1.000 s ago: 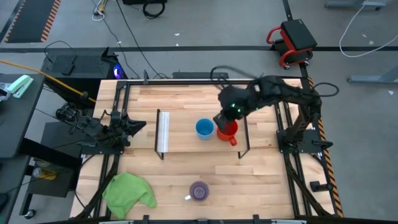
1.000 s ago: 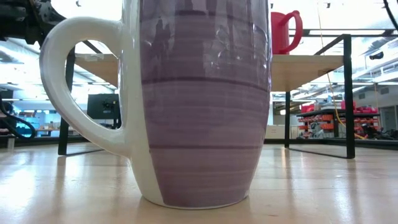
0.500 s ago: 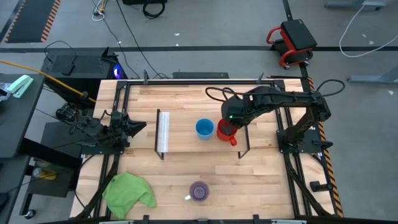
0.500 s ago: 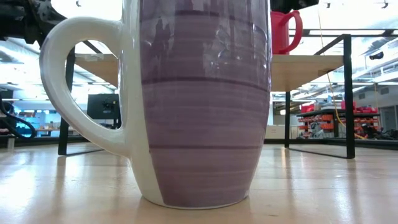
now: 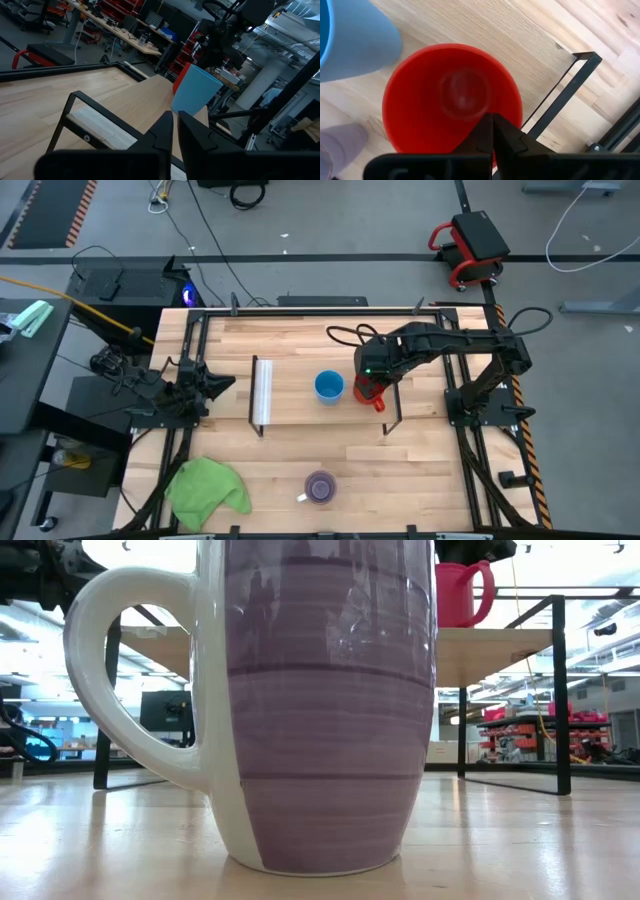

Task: Stack small to large cups/mugs on shelf
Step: Adjust the red mug on the shelf, then put the purple mug to the left of the blue cup on the shelf

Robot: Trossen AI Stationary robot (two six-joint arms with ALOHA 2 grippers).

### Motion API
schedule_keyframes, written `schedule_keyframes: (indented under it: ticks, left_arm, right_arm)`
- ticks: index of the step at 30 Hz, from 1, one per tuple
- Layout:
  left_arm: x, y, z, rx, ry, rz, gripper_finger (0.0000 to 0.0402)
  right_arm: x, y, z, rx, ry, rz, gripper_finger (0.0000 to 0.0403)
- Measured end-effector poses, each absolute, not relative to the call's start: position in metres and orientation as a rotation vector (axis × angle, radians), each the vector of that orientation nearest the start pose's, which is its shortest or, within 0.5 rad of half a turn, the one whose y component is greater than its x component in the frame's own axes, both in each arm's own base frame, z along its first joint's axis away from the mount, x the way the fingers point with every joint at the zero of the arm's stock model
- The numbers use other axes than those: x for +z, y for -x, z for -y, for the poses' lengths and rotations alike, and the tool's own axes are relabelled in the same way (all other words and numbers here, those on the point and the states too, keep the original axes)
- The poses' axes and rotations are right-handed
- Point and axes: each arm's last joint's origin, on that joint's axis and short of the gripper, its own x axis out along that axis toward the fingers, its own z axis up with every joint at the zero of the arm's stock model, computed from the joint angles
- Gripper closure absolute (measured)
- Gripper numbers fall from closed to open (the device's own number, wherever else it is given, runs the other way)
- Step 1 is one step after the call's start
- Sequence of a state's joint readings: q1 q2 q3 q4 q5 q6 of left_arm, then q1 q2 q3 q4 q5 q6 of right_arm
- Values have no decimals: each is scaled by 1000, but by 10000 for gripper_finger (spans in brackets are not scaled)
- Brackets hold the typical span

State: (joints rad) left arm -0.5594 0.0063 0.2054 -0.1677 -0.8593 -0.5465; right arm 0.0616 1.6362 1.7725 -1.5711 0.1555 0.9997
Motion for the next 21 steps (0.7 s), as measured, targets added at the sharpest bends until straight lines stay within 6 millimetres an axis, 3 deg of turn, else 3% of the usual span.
schedule_keyframes:
  ticks: [5,15,21]
  left_arm:
    - [215,-72,19,286,564,106,370]
    - [231,-71,21,159,608,217,359]
    - [237,-70,24,17,617,238,362]
  right_arm:
    - [369,-283,-15,-735,-648,-1237,393]
    - [425,-274,-23,-635,-664,-1021,391]
    - [444,-259,-31,-647,-694,-910,392]
